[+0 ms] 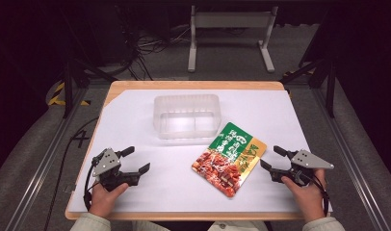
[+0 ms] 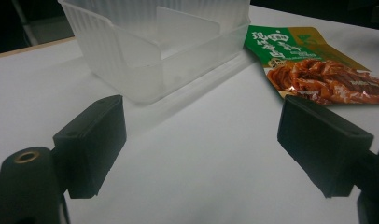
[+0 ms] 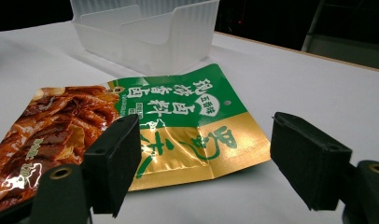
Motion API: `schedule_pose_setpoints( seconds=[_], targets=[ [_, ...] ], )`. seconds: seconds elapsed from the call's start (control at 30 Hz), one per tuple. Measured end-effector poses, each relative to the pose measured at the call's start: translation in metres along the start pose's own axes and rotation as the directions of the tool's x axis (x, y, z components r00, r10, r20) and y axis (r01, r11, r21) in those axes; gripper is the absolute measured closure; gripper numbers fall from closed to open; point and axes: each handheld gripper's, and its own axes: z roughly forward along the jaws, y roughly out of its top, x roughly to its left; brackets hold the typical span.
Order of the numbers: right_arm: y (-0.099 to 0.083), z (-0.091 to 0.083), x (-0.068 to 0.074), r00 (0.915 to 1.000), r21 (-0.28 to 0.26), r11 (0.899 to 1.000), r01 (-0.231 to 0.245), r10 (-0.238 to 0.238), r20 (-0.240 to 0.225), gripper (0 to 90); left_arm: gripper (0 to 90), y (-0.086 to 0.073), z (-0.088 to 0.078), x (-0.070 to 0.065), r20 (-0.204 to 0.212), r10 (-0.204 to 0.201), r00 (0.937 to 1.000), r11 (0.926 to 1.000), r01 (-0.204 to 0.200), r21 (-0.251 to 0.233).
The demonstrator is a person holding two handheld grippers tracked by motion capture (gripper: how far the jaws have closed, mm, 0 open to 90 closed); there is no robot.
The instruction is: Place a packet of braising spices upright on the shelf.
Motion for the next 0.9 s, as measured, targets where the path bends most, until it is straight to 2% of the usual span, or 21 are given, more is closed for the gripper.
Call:
schedule_pose_setpoints(
  seconds=[0.1, 0.17, 0.33, 0.4, 0.47, 0.5, 0.53, 0.63, 0.67, 0.8, 0.9],
  targets=[
    [0.001, 0.000, 0.001, 1.0000, 0.002, 1.000, 0.006, -0.006, 0.000, 24.5, 16.2, 0.000, 0.000, -0.001, -0.001, -0.005, 1.0000, 1.0000, 0.005, -0.001],
    [0.004, 0.000, 0.002, 0.9998, 0.014, 1.000, 0.020, -0.020, -0.001, 24.5, 16.2, 0.000, 0.000, -0.001, -0.002, 0.008, 1.0000, 1.0000, -0.008, 0.005],
    [0.009, 0.003, 0.000, 0.9998, 0.028, 1.000, 0.007, -0.007, -0.016, 24.3, 16.3, 0.000, 0.001, 0.000, -0.003, -0.003, 1.0000, 1.0000, 0.003, 0.007],
    [0.014, 0.006, -0.002, 0.9999, 0.042, 0.999, 0.008, -0.008, -0.007, 24.3, 16.3, 0.000, 0.002, 0.000, -0.006, 0.003, 1.0000, 0.9999, -0.003, 0.010],
    [0.018, 0.009, -0.005, 0.9999, 0.054, 0.999, -0.008, 0.008, -0.011, 23.9, 16.3, 0.000, 0.003, -0.001, -0.004, 0.003, 1.0000, 0.9999, -0.003, 0.010],
    [0.023, 0.014, -0.009, 0.9992, 0.082, 0.996, -0.034, 0.036, -0.019, 23.7, 16.3, 0.000, 0.003, -0.001, -0.004, 0.004, 1.0000, 0.9999, -0.004, 0.011],
    [0.023, 0.014, -0.009, 0.9992, 0.082, 0.996, -0.034, 0.036, -0.019, 23.7, 16.3, 0.000, 0.003, -0.001, -0.004, 0.004, 1.0000, 0.9999, -0.004, 0.011],
    [0.031, 0.022, -0.018, 0.9973, 0.137, 0.988, -0.065, 0.069, -0.025, 22.5, 16.3, 0.000, 0.002, -0.001, -0.006, 0.009, 0.9999, 0.9999, -0.009, 0.015],
    [0.035, 0.028, -0.023, 0.9943, 0.163, 0.982, -0.092, 0.099, -0.038, 22.5, 16.3, 0.000, 0.002, -0.001, -0.007, 0.010, 0.9999, 0.9998, -0.010, 0.015],
    [0.039, 0.037, -0.030, 0.9940, 0.198, 0.976, -0.095, 0.104, -0.034, 22.5, 16.3, -0.001, 0.001, -0.001, -0.007, 0.005, 1.0000, 0.9998, -0.005, 0.017],
    [0.042, 0.045, -0.035, 0.9947, 0.245, 0.965, -0.094, 0.101, -0.019, 20.8, 16.4, -0.001, 0.001, -0.001, -0.009, 0.006, 0.9999, 0.9998, -0.006, 0.017]
  ],
)
